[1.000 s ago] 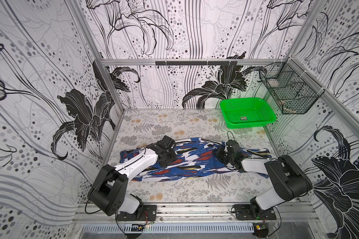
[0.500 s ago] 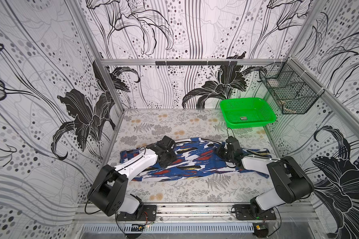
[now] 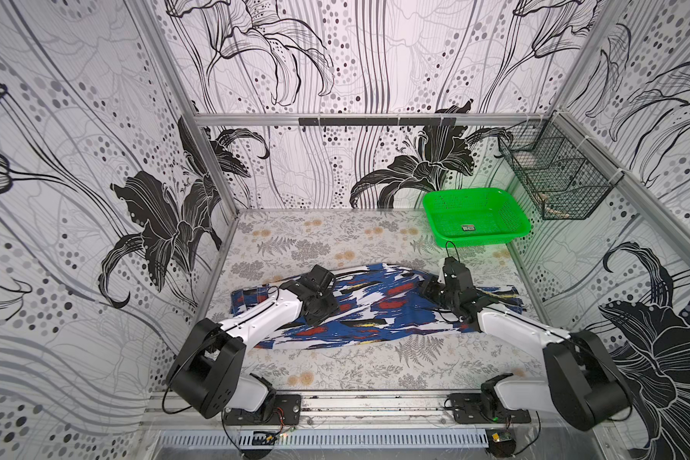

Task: Roll up the long pants
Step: Fold the long pant at the center of the board.

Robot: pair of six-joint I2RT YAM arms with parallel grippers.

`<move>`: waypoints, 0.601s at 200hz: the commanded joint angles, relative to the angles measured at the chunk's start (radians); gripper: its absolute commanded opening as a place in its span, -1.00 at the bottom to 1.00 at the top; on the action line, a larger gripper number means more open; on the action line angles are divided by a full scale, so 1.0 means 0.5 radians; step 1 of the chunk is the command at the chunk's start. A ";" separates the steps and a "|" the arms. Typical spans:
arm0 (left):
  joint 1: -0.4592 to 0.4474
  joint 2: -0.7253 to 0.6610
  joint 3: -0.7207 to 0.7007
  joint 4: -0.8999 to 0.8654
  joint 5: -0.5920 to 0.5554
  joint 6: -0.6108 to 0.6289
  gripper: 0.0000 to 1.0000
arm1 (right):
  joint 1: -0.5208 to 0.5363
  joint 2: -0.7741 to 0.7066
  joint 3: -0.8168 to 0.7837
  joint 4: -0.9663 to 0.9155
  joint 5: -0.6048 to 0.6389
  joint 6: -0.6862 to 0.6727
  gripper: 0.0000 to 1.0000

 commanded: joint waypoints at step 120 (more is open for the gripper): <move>-0.004 -0.215 -0.115 0.072 -0.009 -0.016 0.00 | -0.002 -1.192 -0.202 -1.520 0.055 0.100 -1.00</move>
